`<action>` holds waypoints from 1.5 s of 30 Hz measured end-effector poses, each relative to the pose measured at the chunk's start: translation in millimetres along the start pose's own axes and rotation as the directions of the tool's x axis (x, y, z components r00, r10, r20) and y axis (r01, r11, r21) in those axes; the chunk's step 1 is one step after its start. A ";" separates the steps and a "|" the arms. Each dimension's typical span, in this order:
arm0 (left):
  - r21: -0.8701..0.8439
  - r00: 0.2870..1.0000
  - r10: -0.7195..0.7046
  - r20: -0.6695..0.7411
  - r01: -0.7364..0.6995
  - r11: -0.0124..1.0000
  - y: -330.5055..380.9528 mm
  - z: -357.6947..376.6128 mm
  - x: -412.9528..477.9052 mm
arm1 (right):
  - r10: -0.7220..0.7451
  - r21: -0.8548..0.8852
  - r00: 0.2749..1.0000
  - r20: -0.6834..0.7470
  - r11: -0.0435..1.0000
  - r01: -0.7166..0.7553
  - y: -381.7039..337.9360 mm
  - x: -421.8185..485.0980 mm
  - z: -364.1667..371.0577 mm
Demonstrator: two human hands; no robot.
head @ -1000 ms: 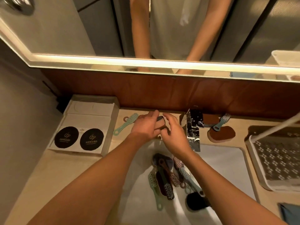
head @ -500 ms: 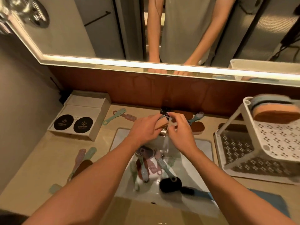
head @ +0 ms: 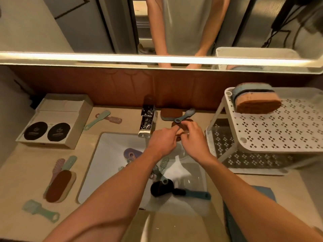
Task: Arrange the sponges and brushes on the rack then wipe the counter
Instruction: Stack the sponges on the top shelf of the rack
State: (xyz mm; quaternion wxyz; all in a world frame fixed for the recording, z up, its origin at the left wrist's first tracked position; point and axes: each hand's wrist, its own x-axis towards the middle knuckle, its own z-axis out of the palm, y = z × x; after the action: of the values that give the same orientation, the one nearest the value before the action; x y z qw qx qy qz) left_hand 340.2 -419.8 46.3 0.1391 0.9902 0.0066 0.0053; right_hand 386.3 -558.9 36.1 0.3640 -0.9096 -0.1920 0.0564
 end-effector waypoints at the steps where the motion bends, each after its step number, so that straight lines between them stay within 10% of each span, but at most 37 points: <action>1: -0.011 1.000 -0.015 0.007 0.015 1.000 0.2 5.0 1.0 | 0.007 -0.006 1.000 0.005 1.000 -0.007 3.5 1.0 1.5; 17: -0.179 0.971 -0.203 0.123 0.223 0.958 -35.8 67.6 22.7 | 0.003 -0.291 0.984 0.177 0.955 0.049 53.9 46.1 54.4; 36: -0.280 0.958 -0.189 0.215 0.246 0.928 -52.8 72.3 12.9 | -0.074 -0.734 0.984 0.164 0.657 0.172 57.5 49.1 59.2; 45: -0.227 0.981 -0.134 0.139 0.163 0.960 -31.6 42.6 8.2 | 0.083 -0.449 0.995 0.054 0.892 -0.050 37.1 16.1 23.5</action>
State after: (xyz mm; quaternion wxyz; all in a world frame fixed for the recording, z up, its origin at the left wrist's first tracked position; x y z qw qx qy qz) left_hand 348.6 -401.0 -3.3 0.2567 0.9616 0.0717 -0.0649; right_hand 406.8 -562.2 -5.8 0.1361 -0.9723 -0.1817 0.0557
